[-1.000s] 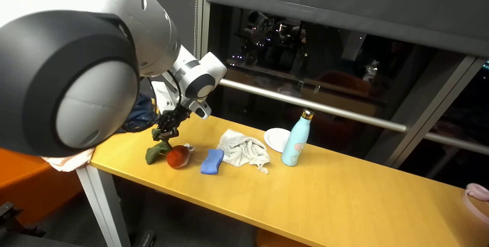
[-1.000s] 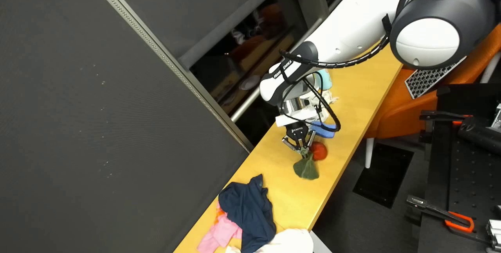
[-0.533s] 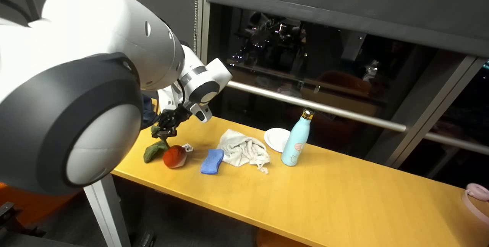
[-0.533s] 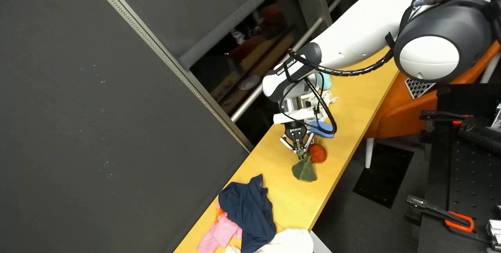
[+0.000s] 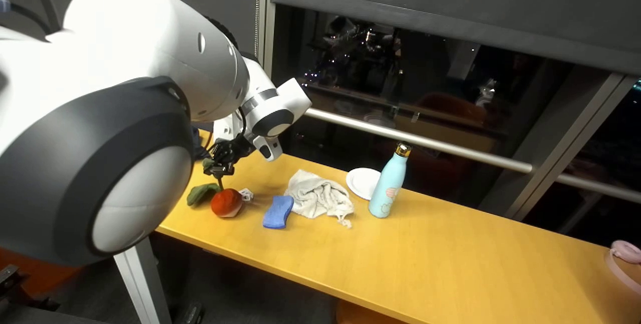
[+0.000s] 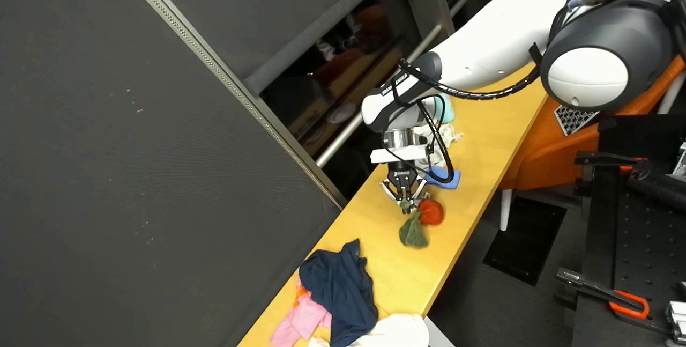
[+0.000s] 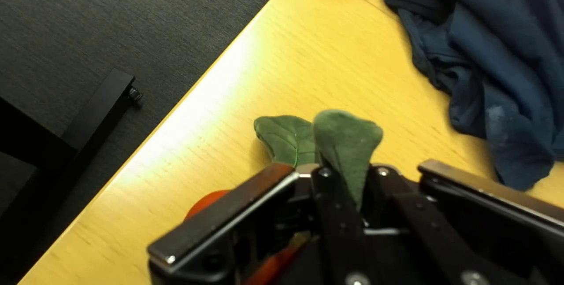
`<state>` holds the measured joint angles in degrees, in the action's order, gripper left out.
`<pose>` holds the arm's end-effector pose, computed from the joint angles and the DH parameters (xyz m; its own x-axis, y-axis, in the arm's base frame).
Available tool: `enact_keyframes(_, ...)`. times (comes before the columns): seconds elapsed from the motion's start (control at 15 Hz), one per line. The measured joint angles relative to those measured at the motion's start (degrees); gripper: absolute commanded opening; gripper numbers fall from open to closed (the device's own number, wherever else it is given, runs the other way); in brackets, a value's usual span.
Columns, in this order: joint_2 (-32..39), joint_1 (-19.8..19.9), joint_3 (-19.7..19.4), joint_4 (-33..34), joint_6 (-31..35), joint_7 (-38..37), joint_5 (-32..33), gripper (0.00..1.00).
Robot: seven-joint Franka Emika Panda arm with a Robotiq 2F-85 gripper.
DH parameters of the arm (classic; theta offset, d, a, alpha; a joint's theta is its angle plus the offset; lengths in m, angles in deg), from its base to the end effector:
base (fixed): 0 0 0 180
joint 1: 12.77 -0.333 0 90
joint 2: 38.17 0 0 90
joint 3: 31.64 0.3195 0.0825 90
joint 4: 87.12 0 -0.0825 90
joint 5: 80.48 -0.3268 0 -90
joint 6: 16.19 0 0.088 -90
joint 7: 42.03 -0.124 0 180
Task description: Pick up the orange toy with green leaves and move it to the left of the blue object, place the green leaves facing the window
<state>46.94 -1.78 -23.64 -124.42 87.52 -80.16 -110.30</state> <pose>0.7012 -0.0361 0.0483 0.4605 -0.6413 -0.6138 -0.8765 -0.4379 -0.2000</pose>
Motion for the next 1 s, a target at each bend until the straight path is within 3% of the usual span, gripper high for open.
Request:
enact_keyframes(0.47,0.0,1.44,0.44,-0.06,5.48,-0.9,-1.61,0.02)
enact_keyframes(1.0,0.0,1.5,0.51,-0.35,6.6,-1.6,-1.66,0.02)
